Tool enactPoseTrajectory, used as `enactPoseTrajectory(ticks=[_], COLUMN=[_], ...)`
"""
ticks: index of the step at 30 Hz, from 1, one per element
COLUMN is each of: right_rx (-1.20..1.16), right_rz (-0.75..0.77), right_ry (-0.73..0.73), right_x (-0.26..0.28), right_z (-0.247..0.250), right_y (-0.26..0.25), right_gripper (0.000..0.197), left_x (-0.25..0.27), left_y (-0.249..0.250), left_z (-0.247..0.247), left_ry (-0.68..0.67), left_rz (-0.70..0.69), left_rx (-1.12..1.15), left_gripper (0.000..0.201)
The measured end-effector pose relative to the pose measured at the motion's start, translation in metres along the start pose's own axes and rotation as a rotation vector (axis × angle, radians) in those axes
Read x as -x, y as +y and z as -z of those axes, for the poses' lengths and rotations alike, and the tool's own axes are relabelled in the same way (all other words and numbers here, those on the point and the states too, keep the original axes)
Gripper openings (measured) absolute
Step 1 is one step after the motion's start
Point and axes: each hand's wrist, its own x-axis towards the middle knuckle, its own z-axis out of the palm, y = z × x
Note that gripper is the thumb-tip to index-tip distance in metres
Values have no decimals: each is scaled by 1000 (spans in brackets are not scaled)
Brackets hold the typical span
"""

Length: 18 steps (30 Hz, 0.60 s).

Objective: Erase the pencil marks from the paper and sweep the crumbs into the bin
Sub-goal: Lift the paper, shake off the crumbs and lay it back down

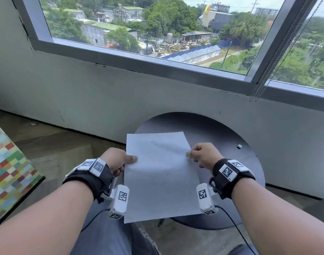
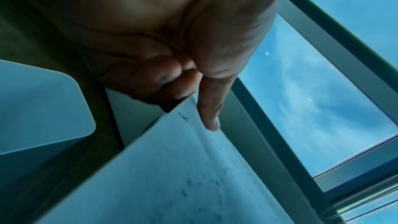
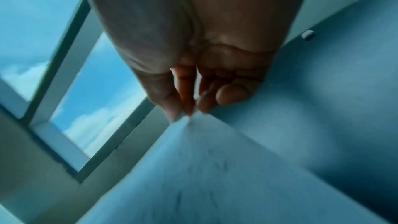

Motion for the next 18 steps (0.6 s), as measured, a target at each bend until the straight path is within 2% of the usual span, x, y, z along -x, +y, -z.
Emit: enactPoseTrajectory(ticks=[2,5,8,10,13,18], right_rx=[105,242,187,107,88,135], right_rz=[153,308,400,432,534,755], right_ry=[137,299,344,338,383,477], right_x=[4,11,18,24,34,49], right_z=[3,12,24,29,30,25], right_y=[-11,-26,-36,-38,-43,-57], right_gripper=[22,19,20,19,17,15], left_x=[1,6,14,17,22,53], left_y=[8,26,47,54,58,74], left_z=[4,9,17,23,25,15], left_ry=[-5,54,177,216,242,374], left_rz=[-63,-239,-463,-526,-610,-785], left_rx=[65,144,148,174,191,117], left_gripper=[28,24,45,56,45,37])
